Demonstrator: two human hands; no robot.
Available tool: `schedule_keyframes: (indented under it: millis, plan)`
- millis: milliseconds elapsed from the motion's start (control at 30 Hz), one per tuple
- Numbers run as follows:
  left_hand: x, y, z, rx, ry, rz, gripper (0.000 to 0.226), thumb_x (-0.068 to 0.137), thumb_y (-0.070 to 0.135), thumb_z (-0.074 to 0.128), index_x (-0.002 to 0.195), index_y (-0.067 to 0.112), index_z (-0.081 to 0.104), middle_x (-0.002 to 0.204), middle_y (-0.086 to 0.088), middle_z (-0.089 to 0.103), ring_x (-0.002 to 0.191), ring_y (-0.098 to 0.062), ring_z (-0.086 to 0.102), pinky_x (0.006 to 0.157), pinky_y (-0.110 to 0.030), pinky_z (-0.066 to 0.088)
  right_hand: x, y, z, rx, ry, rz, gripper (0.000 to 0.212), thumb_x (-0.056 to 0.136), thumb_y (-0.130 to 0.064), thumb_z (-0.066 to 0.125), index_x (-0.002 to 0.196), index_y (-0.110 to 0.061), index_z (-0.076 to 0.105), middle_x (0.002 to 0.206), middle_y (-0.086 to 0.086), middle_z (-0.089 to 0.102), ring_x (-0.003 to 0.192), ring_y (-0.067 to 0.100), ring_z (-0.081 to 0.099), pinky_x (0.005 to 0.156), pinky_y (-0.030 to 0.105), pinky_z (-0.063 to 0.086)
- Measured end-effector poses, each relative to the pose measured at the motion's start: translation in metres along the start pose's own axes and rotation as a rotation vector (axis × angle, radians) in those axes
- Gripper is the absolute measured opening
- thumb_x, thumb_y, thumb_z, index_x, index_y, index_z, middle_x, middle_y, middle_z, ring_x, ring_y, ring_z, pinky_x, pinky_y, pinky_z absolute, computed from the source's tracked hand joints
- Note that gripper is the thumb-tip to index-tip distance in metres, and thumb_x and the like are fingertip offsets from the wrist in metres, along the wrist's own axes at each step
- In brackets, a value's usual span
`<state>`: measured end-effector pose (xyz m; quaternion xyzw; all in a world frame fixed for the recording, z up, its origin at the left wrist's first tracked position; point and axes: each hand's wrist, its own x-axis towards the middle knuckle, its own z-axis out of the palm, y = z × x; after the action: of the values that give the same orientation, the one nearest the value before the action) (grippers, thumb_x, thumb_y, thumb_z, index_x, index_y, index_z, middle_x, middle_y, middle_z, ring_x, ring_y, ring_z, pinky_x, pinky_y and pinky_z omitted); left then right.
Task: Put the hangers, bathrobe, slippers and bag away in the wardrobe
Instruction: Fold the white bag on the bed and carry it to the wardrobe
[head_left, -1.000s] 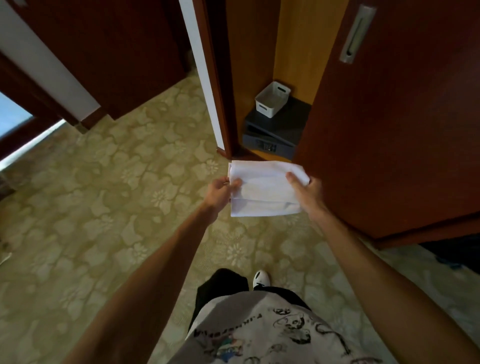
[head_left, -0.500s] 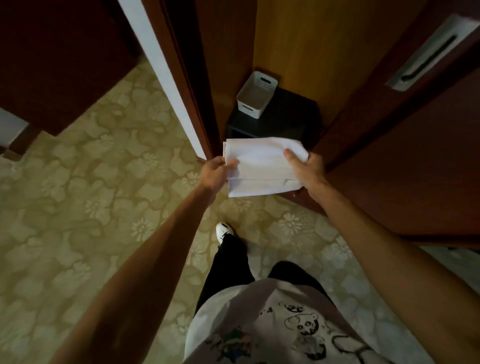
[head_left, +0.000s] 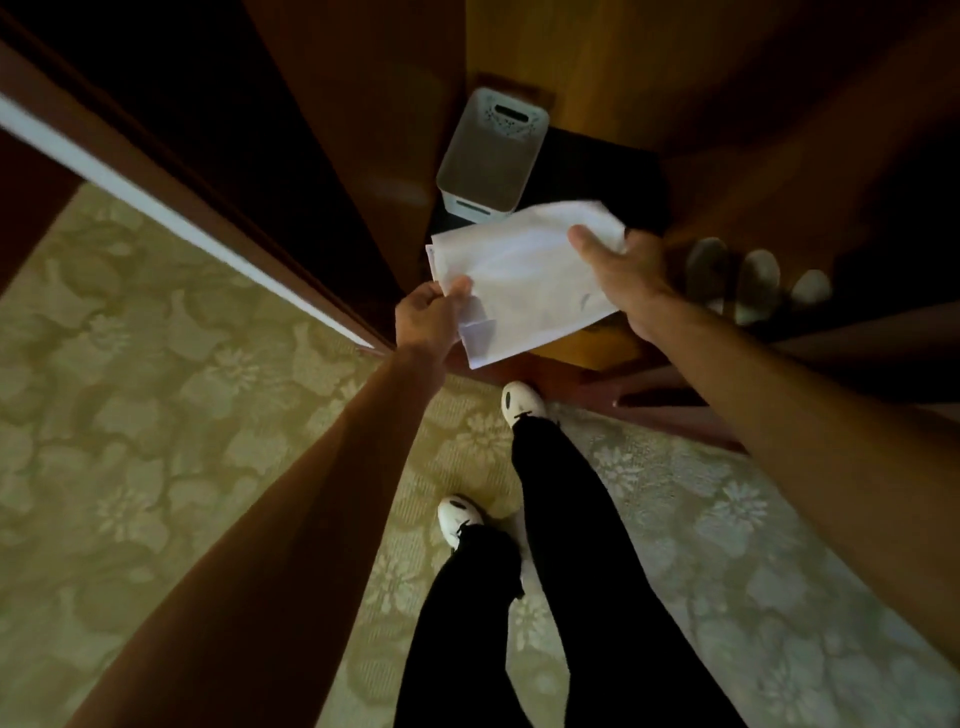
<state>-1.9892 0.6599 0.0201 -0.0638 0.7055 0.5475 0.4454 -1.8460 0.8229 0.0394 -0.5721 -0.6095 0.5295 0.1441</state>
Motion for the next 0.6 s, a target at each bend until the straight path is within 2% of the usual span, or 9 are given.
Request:
schedule_keyframes:
  millis: [67, 133, 167, 267, 333, 367, 433, 533, 600]
  plan:
    - [0.041, -0.004, 0.013, 0.011, 0.030, -0.020, 0.011, 0.092, 0.019, 0.072, 0.086, 0.011, 0.067, 0.089, -0.006, 0.074, 0.086, -0.025, 0.073, 0.078, -0.039, 0.062, 0.044, 0.006, 0.012, -0.021, -0.023, 0.006, 0.029, 0.086, -0.040, 0.076, 0.099, -0.016, 0.069, 0.092, -0.001, 0.072, 0.089, 0.017, 0.070, 0.073, 0.026, 0.059]
    - [0.079, -0.007, 0.025, 0.036, 0.069, -0.029, 0.013, 0.088, 0.021, 0.076, 0.088, 0.011, 0.069, 0.095, -0.010, 0.075, 0.093, -0.028, 0.074, 0.079, -0.040, 0.062, 0.088, 0.010, 0.023, -0.066, -0.063, -0.012, 0.026, 0.087, -0.038, 0.076, 0.092, -0.016, 0.062, 0.078, -0.009, 0.062, 0.075, 0.008, 0.063, 0.054, 0.007, 0.047]
    - [0.096, -0.007, 0.030, 0.051, 0.073, -0.044, 0.017, 0.088, 0.023, 0.077, 0.095, 0.009, 0.070, 0.102, -0.012, 0.074, 0.095, -0.028, 0.072, 0.076, -0.037, 0.062, 0.110, 0.010, 0.028, -0.103, -0.075, -0.026, 0.028, 0.088, -0.037, 0.076, 0.088, -0.015, 0.059, 0.072, -0.010, 0.056, 0.067, 0.003, 0.056, 0.046, 0.004, 0.038]
    - [0.143, -0.008, 0.048, 0.080, 0.029, -0.048, 0.041, 0.091, 0.027, 0.072, 0.124, 0.005, 0.064, 0.118, -0.013, 0.067, 0.101, -0.021, 0.062, 0.092, -0.036, 0.056, 0.177, 0.000, 0.043, -0.122, -0.102, -0.028, 0.026, 0.089, -0.029, 0.076, 0.096, -0.009, 0.061, 0.062, -0.010, 0.058, 0.057, 0.001, 0.055, 0.045, 0.007, 0.039]
    - [0.170, -0.006, 0.061, 0.142, 0.055, -0.023, 0.030, 0.088, 0.030, 0.074, 0.111, 0.012, 0.066, 0.108, -0.008, 0.067, 0.100, -0.020, 0.064, 0.096, -0.040, 0.055, 0.213, -0.009, 0.049, -0.249, -0.218, -0.079, 0.034, 0.087, -0.045, 0.073, 0.093, -0.014, 0.062, 0.072, -0.001, 0.062, 0.063, 0.012, 0.060, 0.052, 0.021, 0.047]
    - [0.181, -0.004, 0.068, 0.179, 0.087, -0.029, 0.025, 0.083, 0.035, 0.078, 0.095, 0.017, 0.065, 0.102, -0.007, 0.069, 0.095, -0.021, 0.067, 0.093, -0.039, 0.057, 0.231, -0.012, 0.051, -0.282, -0.288, -0.131, 0.040, 0.085, -0.052, 0.072, 0.088, -0.013, 0.064, 0.074, 0.004, 0.062, 0.063, 0.017, 0.060, 0.055, 0.027, 0.048]
    - [0.196, 0.001, 0.080, 0.192, 0.132, -0.062, 0.034, 0.068, 0.045, 0.080, 0.078, 0.017, 0.063, 0.085, -0.005, 0.071, 0.080, -0.021, 0.066, 0.082, -0.037, 0.057, 0.260, -0.023, 0.059, -0.313, -0.354, -0.207, 0.049, 0.081, -0.054, 0.074, 0.087, -0.006, 0.068, 0.071, 0.005, 0.061, 0.061, 0.019, 0.059, 0.056, 0.030, 0.048]
    - [0.220, 0.010, 0.091, 0.212, 0.174, -0.092, 0.031, 0.074, 0.042, 0.083, 0.070, 0.016, 0.066, 0.065, -0.001, 0.068, 0.068, -0.020, 0.062, 0.070, -0.036, 0.053, 0.300, -0.036, 0.078, -0.376, -0.336, -0.245, 0.027, 0.084, -0.042, 0.077, 0.079, -0.022, 0.060, 0.072, -0.009, 0.054, 0.056, -0.004, 0.055, 0.049, 0.010, 0.041]
    - [0.236, 0.017, 0.095, 0.192, 0.182, -0.106, 0.030, 0.076, 0.040, 0.084, 0.077, 0.014, 0.069, 0.056, 0.002, 0.067, 0.063, -0.019, 0.060, 0.063, -0.034, 0.047, 0.321, -0.044, 0.089, -0.395, -0.364, -0.277, 0.014, 0.088, -0.033, 0.075, 0.091, -0.026, 0.064, 0.076, -0.009, 0.054, 0.055, -0.007, 0.055, 0.046, 0.006, 0.038]
